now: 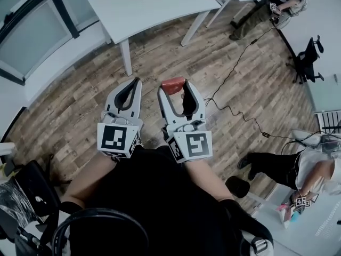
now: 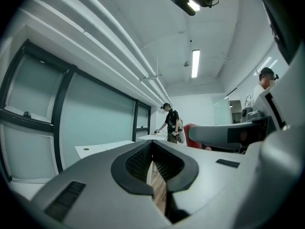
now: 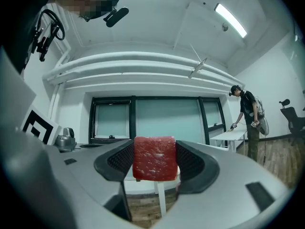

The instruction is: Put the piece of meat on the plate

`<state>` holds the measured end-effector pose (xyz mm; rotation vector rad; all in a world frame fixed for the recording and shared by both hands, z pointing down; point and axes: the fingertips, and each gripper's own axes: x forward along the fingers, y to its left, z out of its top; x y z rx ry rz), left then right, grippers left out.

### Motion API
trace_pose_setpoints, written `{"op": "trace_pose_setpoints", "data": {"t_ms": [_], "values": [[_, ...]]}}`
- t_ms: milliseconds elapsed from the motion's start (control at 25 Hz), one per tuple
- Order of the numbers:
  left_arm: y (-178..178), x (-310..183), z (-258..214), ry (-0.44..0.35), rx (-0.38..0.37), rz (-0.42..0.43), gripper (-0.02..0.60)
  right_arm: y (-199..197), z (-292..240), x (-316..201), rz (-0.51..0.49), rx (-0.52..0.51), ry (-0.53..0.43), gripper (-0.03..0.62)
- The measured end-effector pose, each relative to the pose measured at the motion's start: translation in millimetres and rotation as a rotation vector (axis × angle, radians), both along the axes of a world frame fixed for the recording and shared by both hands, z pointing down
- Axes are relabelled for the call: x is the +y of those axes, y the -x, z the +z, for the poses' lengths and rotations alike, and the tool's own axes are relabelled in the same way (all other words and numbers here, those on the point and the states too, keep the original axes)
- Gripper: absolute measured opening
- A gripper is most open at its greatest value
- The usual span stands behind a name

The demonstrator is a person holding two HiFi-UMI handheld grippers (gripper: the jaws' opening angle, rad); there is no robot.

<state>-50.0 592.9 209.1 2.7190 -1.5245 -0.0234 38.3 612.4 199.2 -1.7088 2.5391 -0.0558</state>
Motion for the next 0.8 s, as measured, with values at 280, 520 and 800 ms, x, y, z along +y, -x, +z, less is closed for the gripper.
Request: {"op": "trace_pose_setpoints", "data": {"t_ms": [280,520,800], "values": [[22,-19,-4,0.0,0.021,0.0,0.003,25,-11,-20,-0.023,0.024,-0.022,0.278],[22,-34,-3,0.007,0.017,-0.006,0.003,25,-9,-36,-0.03,0.018,-0.015,0.278],[22,-70,7,0.032,0.001,-0.035,0.003,22,2,-75,-0.046,0.003,0.006,0.278]]}}
